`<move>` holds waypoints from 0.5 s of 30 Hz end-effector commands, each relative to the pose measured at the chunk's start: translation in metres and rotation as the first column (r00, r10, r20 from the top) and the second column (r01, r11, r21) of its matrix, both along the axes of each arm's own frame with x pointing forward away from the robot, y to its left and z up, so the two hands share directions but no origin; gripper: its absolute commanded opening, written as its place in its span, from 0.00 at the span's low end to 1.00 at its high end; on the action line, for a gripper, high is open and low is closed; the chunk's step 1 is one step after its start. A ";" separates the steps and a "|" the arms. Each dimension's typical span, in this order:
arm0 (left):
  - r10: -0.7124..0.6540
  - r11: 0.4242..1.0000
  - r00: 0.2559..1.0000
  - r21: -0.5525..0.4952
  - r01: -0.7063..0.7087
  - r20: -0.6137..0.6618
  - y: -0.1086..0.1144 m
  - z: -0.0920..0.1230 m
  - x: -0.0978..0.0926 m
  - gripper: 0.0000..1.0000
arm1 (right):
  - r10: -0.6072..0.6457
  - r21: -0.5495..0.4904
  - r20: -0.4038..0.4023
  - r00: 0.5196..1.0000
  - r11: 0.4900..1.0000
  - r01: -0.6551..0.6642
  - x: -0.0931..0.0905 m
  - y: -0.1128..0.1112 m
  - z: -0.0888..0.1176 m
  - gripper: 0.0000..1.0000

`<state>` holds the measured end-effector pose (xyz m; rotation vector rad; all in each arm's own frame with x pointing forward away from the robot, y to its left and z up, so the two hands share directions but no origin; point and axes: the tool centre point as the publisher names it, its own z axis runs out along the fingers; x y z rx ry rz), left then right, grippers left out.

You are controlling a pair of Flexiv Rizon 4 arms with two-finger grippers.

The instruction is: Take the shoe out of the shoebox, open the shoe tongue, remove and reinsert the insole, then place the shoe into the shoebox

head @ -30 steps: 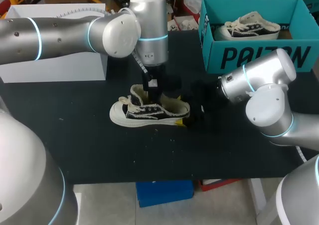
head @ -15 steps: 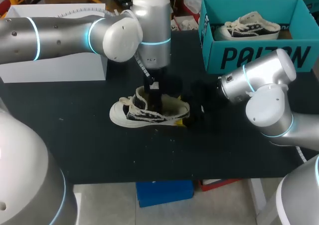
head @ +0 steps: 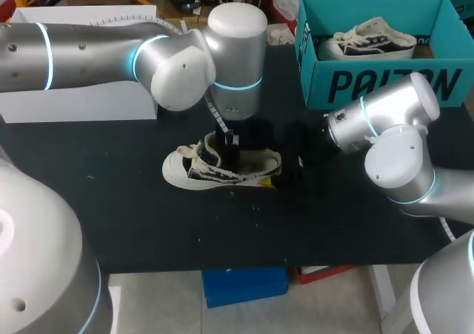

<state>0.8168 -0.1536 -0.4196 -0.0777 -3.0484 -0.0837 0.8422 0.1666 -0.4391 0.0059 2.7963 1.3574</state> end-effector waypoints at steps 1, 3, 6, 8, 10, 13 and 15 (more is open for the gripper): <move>-0.002 1.000 0.991 0.007 0.002 0.131 0.007 -0.025 -0.006 0.41 | -0.002 -0.001 -0.001 1.000 1.000 0.002 0.001 -0.001 -0.001 0.00; -0.005 1.000 0.984 0.023 0.001 0.178 0.007 -0.026 -0.004 0.41 | -0.002 -0.001 -0.001 1.000 1.000 0.002 0.001 -0.001 -0.001 0.00; -0.016 0.999 0.973 0.037 0.007 0.231 0.008 -0.028 -0.002 0.42 | -0.002 -0.001 -0.001 1.000 1.000 0.002 0.001 -0.001 -0.001 0.00; -0.016 0.999 0.964 0.037 0.007 0.266 0.008 -0.030 0.000 0.43 | -0.002 -0.001 -0.001 1.000 1.000 0.002 0.001 -0.001 -0.001 0.00; -0.017 1.000 0.957 0.030 0.009 0.290 0.008 -0.032 0.001 0.44 | -0.002 -0.001 -0.001 1.000 1.000 0.002 0.001 -0.001 -0.001 0.00; 0.005 1.000 0.942 -0.006 -0.003 0.335 0.009 -0.033 0.005 0.44 | -0.002 -0.001 -0.001 1.000 1.000 0.002 0.001 -0.001 -0.001 0.00; 0.025 1.000 0.930 -0.022 -0.018 0.367 0.010 -0.029 0.008 0.44 | -0.002 -0.001 -0.001 1.000 1.000 0.002 0.001 -0.001 -0.001 0.00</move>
